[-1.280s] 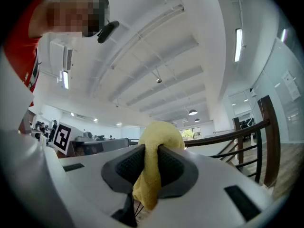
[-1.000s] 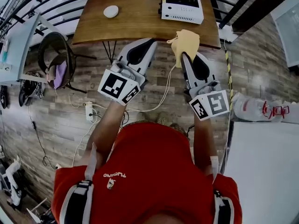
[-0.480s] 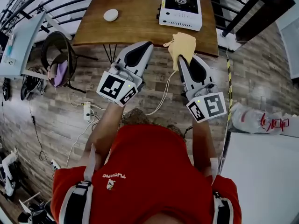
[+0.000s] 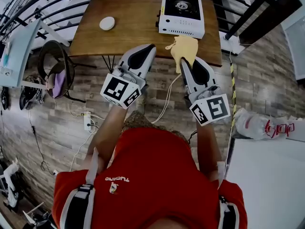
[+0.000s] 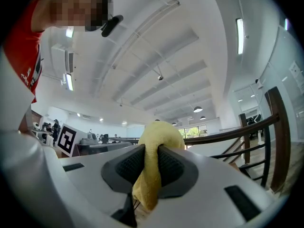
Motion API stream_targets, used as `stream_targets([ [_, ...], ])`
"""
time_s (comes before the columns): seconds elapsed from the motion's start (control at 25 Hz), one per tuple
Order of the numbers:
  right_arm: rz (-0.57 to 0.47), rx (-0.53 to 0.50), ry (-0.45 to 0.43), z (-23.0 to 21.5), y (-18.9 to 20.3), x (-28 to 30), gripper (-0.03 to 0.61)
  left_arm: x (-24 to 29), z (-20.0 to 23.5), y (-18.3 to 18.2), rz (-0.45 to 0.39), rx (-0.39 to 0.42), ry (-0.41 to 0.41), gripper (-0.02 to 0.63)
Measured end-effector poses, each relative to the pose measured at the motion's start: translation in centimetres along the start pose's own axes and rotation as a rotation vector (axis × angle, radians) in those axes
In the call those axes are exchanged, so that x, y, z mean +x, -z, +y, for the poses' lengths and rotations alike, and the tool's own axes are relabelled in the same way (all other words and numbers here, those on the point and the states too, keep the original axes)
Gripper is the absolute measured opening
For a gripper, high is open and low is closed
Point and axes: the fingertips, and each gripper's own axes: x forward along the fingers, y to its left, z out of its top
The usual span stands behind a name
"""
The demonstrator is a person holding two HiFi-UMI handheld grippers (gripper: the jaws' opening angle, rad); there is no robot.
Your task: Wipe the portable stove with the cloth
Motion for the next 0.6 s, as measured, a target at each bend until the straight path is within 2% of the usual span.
stream_targets([
  [0.6, 0.136, 0.008, 0.138, -6.6, 6.6, 17.3, 0.086, 10.0, 15.5, 7.5, 0.123, -0.040, 0.125, 0.009],
])
